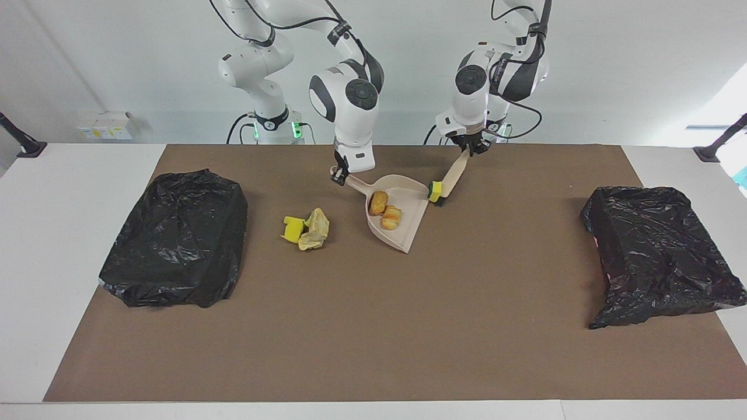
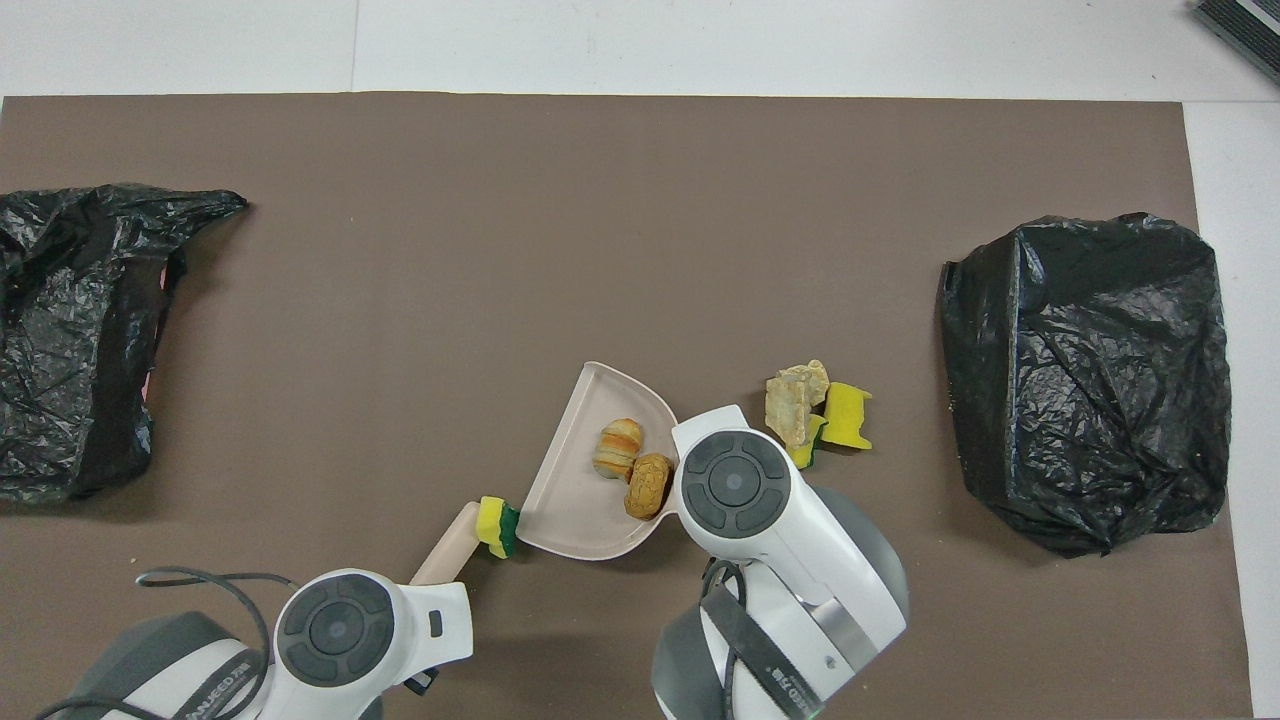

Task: Sweep and dump trash in bin
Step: 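Sweep the remaining yellow sponge into the dustpan with the left gripper's brush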

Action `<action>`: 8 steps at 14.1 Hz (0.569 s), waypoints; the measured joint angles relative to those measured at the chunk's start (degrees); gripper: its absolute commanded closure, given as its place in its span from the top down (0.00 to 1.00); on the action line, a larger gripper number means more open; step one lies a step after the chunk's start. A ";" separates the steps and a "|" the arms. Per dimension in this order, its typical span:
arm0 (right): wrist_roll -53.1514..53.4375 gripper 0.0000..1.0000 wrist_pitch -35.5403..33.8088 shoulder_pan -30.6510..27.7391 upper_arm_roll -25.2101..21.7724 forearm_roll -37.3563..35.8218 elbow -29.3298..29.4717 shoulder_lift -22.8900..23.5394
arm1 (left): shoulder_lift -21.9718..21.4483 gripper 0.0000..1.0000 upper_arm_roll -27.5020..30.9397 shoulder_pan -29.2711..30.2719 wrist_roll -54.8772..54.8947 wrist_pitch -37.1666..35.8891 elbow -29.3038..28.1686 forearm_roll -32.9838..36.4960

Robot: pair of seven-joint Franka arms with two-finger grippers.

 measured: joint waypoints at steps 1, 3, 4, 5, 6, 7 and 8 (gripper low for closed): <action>0.00 0.00 0.00 0.00 0.00 0.00 0.00 0.00 | -0.01 0.00 0.22 1.69 0.11 0.47 -0.09 -1.23; 0.00 0.00 0.00 0.00 0.00 0.00 0.00 0.00 | 0.40 0.00 0.42 5.01 0.47 2.71 -0.19 -8.82; 0.00 0.00 0.00 0.00 0.00 0.00 0.00 0.00 | 0.87 0.00 0.44 6.19 0.64 4.04 -0.16 -12.59; 0.00 0.00 0.00 0.00 0.00 0.00 0.00 0.00 | 1.52 0.00 0.49 6.80 0.65 5.30 0.06 -14.97; 0.00 0.00 0.00 0.00 0.00 0.00 0.00 0.00 | 2.37 0.00 0.50 7.10 0.64 6.07 0.66 -16.33; 0.00 0.00 0.00 0.00 0.00 0.00 0.00 0.00 | 3.40 0.00 0.54 7.31 0.43 6.34 1.70 -16.88; 0.00 0.00 0.00 0.00 0.00 0.00 0.00 0.00 | 4.67 0.00 0.56 8.00 -0.06 6.37 3.16 -17.25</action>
